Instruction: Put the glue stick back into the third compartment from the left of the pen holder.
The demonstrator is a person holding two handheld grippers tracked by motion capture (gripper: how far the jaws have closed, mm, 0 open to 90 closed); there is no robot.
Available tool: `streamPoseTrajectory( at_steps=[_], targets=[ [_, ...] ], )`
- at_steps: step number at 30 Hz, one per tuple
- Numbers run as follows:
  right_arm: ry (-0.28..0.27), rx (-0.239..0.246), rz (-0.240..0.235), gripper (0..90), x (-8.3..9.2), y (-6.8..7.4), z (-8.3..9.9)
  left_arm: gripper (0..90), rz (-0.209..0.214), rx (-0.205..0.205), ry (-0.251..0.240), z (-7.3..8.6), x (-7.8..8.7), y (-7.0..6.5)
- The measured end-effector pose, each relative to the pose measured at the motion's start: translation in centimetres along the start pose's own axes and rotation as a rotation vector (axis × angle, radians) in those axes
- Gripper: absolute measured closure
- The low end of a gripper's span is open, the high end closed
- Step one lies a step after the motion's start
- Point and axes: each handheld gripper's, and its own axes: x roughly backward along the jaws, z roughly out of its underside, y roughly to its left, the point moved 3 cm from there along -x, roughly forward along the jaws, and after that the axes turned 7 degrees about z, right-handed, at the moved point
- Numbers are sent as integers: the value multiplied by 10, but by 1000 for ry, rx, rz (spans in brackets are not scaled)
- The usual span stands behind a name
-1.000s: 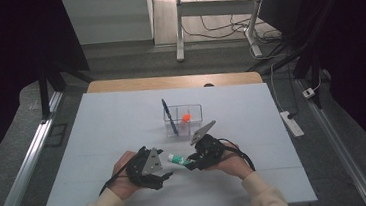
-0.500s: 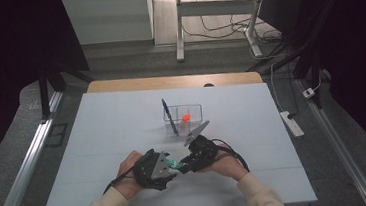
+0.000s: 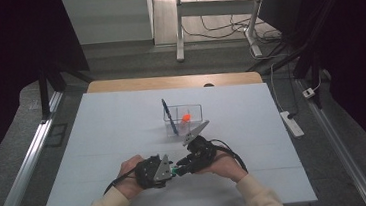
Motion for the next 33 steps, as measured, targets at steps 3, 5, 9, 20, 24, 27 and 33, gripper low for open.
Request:
streamPoseTrajectory(
  at_steps=[3,5,9,20,24,27,33],
  targets=[
    [-43,-25,1,611,4,-1,-1,641,9,2,-2,0,1,0],
    [-72,-35,10,570,6,-3,-2,647,11,25,-14,1,3,3],
    [-147,-64,23,516,13,-6,-4,649,11,78,-49,7,7,10],
    [-360,-75,152,437,41,-15,4,649,3,260,-195,24,22,31],
    [-381,-75,187,419,46,-18,10,649,16,314,-249,29,25,36],
    [-386,-79,208,417,47,-20,13,649,13,333,-271,30,26,37],
    [-429,-101,243,413,51,-22,20,649,7,369,-312,33,30,40]
  ],
)
